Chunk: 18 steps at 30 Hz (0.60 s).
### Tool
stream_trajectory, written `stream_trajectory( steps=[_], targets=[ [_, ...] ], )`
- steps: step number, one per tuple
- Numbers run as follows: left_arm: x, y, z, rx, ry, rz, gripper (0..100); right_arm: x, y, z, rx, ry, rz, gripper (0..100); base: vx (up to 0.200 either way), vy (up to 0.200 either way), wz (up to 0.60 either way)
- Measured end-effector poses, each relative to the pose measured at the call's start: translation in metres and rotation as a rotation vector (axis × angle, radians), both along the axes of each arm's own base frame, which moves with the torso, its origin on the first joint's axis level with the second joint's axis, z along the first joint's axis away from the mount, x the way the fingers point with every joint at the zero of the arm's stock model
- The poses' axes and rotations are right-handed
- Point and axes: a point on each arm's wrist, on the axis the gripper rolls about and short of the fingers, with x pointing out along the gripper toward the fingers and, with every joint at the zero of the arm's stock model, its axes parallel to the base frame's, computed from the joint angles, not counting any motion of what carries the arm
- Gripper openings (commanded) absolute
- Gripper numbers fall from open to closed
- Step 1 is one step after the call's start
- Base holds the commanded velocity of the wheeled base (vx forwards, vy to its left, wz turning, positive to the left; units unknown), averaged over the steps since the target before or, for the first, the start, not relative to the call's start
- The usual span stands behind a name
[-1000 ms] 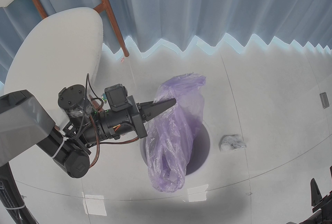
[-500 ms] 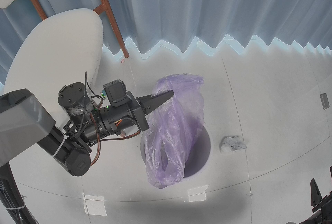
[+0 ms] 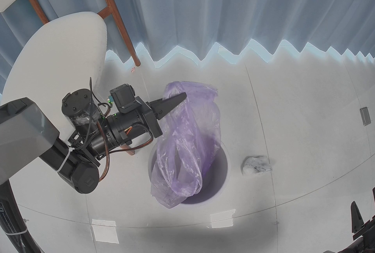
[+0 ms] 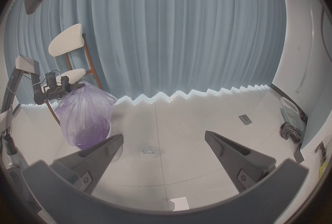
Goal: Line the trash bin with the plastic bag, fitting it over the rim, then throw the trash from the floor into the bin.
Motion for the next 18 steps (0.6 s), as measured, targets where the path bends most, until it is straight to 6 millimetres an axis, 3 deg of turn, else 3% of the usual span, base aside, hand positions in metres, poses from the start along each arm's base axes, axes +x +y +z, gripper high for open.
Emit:
stream_trajectory(
  steps=[5, 13, 18],
  targets=[
    [0.002, 0.0, 0.002, -0.015, -0.006, 0.038, 0, -0.001, 0.0, 0.006, 0.012, -0.039, 0.013, 100, 0.0, 0.0, 0.0],
    [0.002, 0.0, 0.003, -0.018, -0.01, 0.046, 0, -0.011, 0.002, 0.068, 0.06, -0.188, 0.09, 100, 0.0, 0.0, 0.0],
    [-0.001, -0.001, 0.002, -0.014, -0.003, 0.043, 0, 0.007, 0.003, 0.085, 0.238, -0.073, 0.182, 100, 0.0, 0.0, 0.0]
  ],
)
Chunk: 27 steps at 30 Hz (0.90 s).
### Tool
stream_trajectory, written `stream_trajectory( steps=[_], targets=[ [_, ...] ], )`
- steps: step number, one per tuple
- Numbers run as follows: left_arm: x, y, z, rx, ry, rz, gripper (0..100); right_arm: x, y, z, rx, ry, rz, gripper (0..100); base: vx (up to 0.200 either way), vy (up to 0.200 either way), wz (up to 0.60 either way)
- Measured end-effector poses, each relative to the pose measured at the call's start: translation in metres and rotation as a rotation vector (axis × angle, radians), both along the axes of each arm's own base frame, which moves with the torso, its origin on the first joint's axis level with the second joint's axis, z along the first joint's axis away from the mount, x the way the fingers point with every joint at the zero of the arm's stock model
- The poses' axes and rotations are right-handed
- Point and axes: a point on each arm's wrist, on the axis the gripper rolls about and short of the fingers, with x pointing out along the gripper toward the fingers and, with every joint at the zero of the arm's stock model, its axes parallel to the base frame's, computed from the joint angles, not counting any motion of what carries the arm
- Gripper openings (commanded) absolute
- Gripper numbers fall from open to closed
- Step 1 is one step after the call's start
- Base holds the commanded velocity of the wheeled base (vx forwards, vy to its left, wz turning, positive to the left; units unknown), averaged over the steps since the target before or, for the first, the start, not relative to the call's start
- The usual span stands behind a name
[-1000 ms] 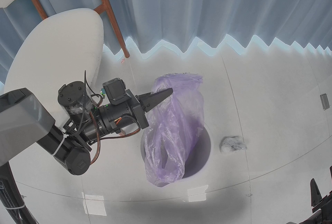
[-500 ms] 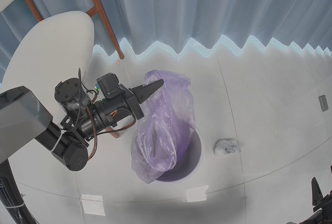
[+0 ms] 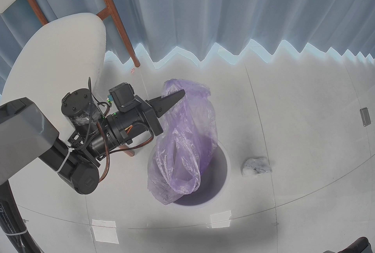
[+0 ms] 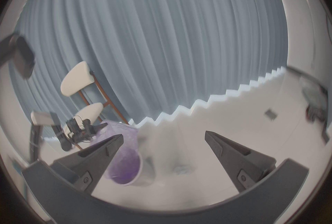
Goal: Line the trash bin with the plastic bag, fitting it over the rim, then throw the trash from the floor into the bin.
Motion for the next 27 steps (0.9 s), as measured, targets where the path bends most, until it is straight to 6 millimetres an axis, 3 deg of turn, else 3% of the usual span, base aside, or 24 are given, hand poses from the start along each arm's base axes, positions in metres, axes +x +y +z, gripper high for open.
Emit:
stream_trajectory(
  steps=[5, 14, 21, 27],
  targets=[
    [-0.006, 0.001, -0.003, 0.011, 0.018, -0.002, 0, 0.028, 0.003, -0.001, 0.133, 0.203, 0.115, 100, 0.0, 0.0, 0.0],
    [-0.022, 0.007, -0.002, 0.023, 0.037, -0.007, 0, 0.08, 0.01, -0.011, 0.179, 0.495, 0.334, 100, 0.0, 0.0, 0.0],
    [-0.03, 0.007, 0.002, 0.021, 0.031, -0.018, 0, 0.122, 0.024, -0.021, 0.163, 0.608, 0.446, 100, 0.0, 0.0, 0.0],
    [-0.032, 0.007, 0.003, 0.022, 0.024, -0.02, 0, 0.165, 0.051, -0.035, 0.119, 0.622, 0.575, 100, 0.0, 0.0, 0.0]
  ],
)
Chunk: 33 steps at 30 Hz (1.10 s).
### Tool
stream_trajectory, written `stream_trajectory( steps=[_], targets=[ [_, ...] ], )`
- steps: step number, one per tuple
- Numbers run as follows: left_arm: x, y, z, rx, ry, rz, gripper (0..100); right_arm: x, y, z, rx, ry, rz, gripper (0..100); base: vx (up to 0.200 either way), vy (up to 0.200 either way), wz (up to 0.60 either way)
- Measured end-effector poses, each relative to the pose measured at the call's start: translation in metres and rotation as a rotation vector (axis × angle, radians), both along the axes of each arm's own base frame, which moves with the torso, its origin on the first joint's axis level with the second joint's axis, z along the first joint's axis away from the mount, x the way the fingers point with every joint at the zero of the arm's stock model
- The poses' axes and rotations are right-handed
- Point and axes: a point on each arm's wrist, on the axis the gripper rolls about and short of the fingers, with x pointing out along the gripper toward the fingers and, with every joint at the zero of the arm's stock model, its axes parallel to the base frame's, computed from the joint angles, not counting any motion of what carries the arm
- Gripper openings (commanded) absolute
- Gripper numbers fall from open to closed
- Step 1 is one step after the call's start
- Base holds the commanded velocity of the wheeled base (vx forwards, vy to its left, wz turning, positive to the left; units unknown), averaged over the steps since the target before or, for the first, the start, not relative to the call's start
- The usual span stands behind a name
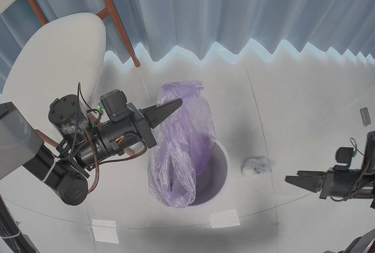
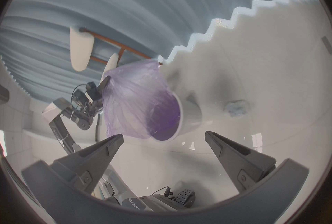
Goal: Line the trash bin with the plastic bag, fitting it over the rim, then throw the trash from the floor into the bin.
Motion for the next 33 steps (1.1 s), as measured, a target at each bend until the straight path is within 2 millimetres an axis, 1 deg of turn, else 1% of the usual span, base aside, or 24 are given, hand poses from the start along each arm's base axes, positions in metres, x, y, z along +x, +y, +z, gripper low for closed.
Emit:
stream_trajectory(
  steps=[3, 6, 9, 12, 18, 23, 26, 29, 33],
  targets=[
    [0.0, 0.0, 0.001, 0.002, -0.007, 0.001, 0, 0.016, 0.021, -0.011, 0.002, -0.019, 0.092, 100, 0.0, 0.0, 0.0],
    [0.0, 0.001, 0.002, 0.005, -0.017, 0.005, 0, 0.029, 0.048, -0.024, 0.015, -0.051, 0.193, 100, 0.0, 0.0, 0.0],
    [-0.001, 0.001, 0.002, 0.007, -0.024, 0.007, 0, 0.037, 0.072, -0.038, 0.03, -0.077, 0.272, 100, 0.0, 0.0, 0.0],
    [-0.002, 0.0, 0.003, 0.007, -0.03, 0.003, 0, 0.042, 0.091, -0.056, 0.036, -0.081, 0.33, 100, 0.0, 0.0, 0.0],
    [-0.003, -0.002, 0.004, 0.008, -0.037, -0.002, 0, 0.048, 0.117, -0.089, 0.05, -0.097, 0.395, 100, 0.0, 0.0, 0.0],
    [-0.003, -0.003, 0.003, 0.01, -0.035, -0.004, 0, 0.05, 0.135, -0.117, 0.03, -0.051, 0.441, 100, 0.0, 0.0, 0.0],
    [-0.002, -0.003, 0.001, 0.013, -0.031, -0.005, 0, 0.053, 0.148, -0.124, 0.035, -0.053, 0.467, 100, 0.0, 0.0, 0.0],
    [-0.001, -0.004, 0.0, 0.014, -0.028, -0.005, 0, 0.056, 0.164, -0.126, 0.06, -0.064, 0.491, 100, 0.0, 0.0, 0.0],
    [-0.001, -0.004, -0.001, 0.016, -0.024, -0.006, 0, 0.054, 0.186, -0.128, 0.096, -0.066, 0.53, 100, 0.0, 0.0, 0.0]
  ],
)
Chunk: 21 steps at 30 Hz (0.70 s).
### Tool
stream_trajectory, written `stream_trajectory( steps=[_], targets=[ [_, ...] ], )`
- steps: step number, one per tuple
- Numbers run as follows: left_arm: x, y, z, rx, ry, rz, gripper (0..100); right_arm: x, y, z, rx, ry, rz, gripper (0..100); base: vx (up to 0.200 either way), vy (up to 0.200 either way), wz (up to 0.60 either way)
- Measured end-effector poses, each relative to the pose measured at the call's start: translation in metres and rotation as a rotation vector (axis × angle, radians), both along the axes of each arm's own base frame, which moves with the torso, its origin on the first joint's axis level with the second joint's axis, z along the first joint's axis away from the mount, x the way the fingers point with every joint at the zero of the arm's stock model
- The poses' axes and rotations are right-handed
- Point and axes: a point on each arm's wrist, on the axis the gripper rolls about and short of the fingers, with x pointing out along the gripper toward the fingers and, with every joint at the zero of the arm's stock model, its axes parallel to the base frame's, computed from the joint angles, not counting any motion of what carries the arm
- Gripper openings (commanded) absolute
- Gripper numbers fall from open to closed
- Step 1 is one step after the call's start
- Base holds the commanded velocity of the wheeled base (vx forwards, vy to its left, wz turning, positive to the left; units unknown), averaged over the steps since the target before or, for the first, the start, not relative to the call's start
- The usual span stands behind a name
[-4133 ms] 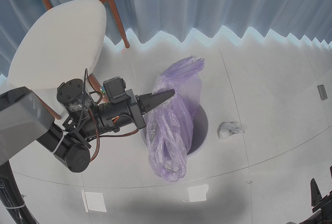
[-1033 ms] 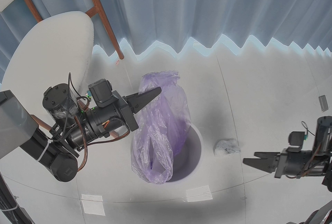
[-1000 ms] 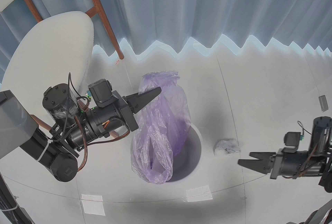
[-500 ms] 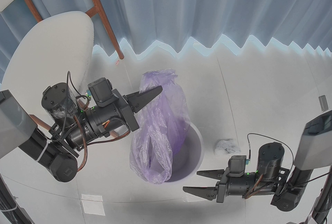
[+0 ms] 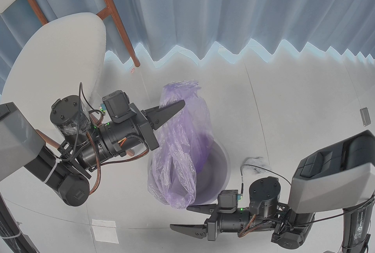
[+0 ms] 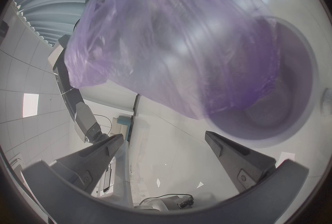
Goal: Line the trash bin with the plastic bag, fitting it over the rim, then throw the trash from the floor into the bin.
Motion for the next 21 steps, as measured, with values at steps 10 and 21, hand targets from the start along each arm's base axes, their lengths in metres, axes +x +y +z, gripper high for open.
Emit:
stream_trajectory(
  steps=[10, 21],
  targets=[
    [0.0, 0.0, 0.001, -0.001, -0.002, 0.0, 0, 0.0, 0.039, -0.013, 0.045, 0.028, 0.016, 100, 0.0, 0.0, 0.0],
    [-0.002, -0.001, 0.001, -0.001, -0.003, -0.005, 0, 0.006, 0.065, -0.015, 0.13, 0.135, 0.002, 0, 0.0, 0.0, 0.0]
  ],
)
